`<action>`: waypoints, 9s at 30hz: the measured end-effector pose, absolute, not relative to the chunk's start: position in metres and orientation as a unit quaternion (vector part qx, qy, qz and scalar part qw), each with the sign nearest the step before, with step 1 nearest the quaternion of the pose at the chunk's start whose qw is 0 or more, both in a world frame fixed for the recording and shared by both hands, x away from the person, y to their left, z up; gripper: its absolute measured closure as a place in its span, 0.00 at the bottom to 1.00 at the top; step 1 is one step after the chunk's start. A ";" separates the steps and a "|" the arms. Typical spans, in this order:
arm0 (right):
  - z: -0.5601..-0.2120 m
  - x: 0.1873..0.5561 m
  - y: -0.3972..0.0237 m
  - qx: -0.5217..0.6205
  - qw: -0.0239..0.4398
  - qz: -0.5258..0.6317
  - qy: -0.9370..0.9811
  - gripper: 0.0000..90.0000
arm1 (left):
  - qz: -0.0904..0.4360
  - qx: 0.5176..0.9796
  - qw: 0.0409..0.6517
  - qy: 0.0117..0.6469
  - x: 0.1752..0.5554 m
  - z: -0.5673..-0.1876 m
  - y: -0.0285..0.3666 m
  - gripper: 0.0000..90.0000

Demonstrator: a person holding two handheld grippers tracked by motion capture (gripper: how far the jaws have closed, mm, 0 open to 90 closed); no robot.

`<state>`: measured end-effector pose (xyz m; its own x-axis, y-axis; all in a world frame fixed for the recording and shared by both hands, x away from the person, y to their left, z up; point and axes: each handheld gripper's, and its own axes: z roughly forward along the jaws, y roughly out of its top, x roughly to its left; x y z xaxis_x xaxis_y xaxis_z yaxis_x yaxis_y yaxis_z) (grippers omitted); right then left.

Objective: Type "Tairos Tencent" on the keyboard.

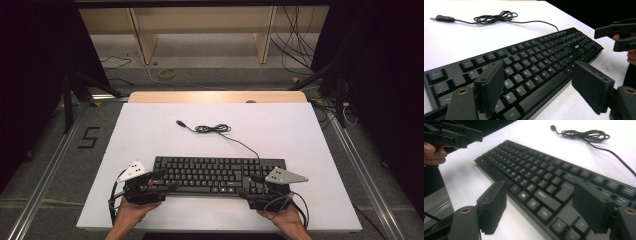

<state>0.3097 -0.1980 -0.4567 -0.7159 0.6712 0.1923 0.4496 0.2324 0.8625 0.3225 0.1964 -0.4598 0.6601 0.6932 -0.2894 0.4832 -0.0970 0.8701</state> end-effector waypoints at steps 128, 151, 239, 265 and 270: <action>-0.463 0.396 -0.037 0.343 0.053 0.438 0.829 0.87 | 0.113 0.762 0.424 0.476 0.337 -0.472 0.217 0.89; -0.454 0.373 -0.079 0.333 0.054 0.477 0.811 0.38 | 0.127 0.754 0.435 0.475 0.350 -0.469 0.211 0.84; -0.463 0.393 -0.074 0.356 0.085 0.419 0.831 1.00 | 0.114 0.744 0.501 0.428 0.334 -0.464 0.200 0.33; -0.478 0.396 -0.070 0.362 0.097 0.377 0.847 1.00 | 0.118 0.744 0.500 0.428 0.331 -0.463 0.201 0.33; -0.478 0.395 -0.070 0.367 0.094 0.377 0.845 1.00 | 0.120 0.745 0.498 0.428 0.332 -0.464 0.201 0.33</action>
<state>0.3953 -0.0703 -0.4776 -0.7129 0.6913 0.1174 0.5492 0.4464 0.7065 0.3315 0.2009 -0.4641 0.6050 0.7570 -0.2467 0.5176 -0.1385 0.8443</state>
